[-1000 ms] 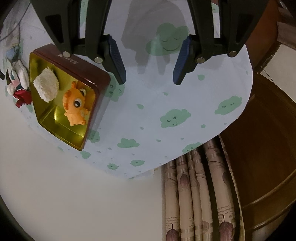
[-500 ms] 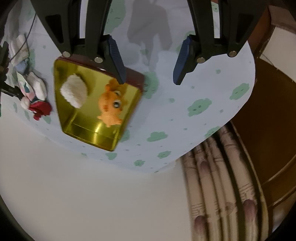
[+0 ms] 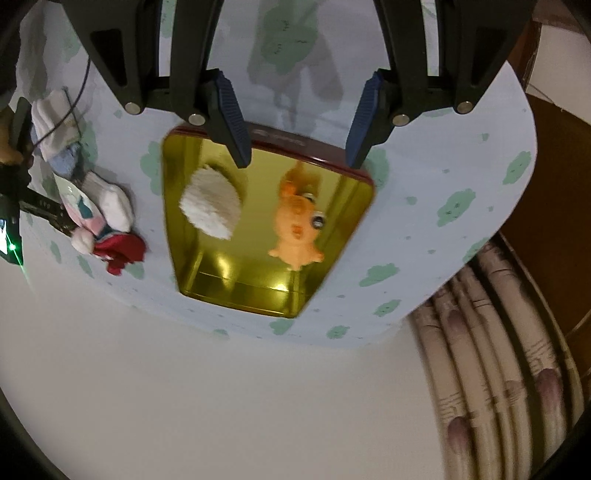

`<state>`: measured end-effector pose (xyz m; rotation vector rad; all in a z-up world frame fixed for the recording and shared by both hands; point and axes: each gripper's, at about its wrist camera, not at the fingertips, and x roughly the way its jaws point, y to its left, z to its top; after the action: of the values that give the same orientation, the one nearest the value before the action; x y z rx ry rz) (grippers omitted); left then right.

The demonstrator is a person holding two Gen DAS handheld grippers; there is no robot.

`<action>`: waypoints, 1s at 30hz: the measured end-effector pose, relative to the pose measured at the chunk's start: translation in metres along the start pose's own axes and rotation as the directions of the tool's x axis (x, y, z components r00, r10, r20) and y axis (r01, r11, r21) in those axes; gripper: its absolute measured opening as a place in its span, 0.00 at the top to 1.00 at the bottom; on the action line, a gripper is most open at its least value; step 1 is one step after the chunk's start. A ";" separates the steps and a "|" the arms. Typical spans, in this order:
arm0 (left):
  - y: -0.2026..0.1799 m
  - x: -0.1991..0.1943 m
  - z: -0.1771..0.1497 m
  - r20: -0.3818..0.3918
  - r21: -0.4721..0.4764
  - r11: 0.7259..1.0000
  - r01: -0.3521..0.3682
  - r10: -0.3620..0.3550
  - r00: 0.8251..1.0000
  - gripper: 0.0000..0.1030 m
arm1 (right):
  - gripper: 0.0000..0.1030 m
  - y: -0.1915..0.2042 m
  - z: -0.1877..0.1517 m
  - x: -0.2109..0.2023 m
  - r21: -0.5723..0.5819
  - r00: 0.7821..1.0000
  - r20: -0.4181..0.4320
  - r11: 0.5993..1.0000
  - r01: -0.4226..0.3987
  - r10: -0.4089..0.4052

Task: Organize soft objects
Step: 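Close right gripper on the brown-gold knit hat and lift it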

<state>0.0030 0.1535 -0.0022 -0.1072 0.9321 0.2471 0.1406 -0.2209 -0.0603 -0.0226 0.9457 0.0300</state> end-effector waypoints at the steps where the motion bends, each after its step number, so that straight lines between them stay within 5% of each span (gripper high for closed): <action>1: -0.003 0.001 0.000 -0.001 0.005 1.000 0.004 -0.004 1.000 0.47 | 0.46 -0.004 -0.002 -0.003 0.013 1.000 0.004 1.000 -0.004 0.004; 14: -0.039 0.018 -0.007 -0.045 0.066 0.996 0.059 -0.056 0.997 0.47 | 0.55 -0.052 -0.043 -0.025 0.094 1.000 -0.027 0.996 0.002 0.001; 17: -0.045 0.018 -0.007 -0.050 0.078 0.995 0.067 -0.063 0.997 0.47 | 0.50 -0.052 -0.042 -0.025 0.066 1.000 -0.014 0.998 0.024 -0.023; 22: -0.049 0.015 -0.008 -0.045 0.092 0.994 0.055 -0.051 0.998 0.47 | 0.23 -0.050 -0.035 -0.029 0.058 1.000 0.020 0.998 -0.008 0.007; 30: -0.057 0.016 -0.007 -0.061 0.101 0.992 0.076 -0.070 0.996 0.47 | 0.26 -0.051 -0.019 -0.011 0.060 1.000 0.003 0.998 0.031 -0.031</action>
<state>0.0208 0.0996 -0.0199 -0.0536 0.9938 0.1281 0.1208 -0.2727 -0.0619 0.0182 0.9413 -0.0266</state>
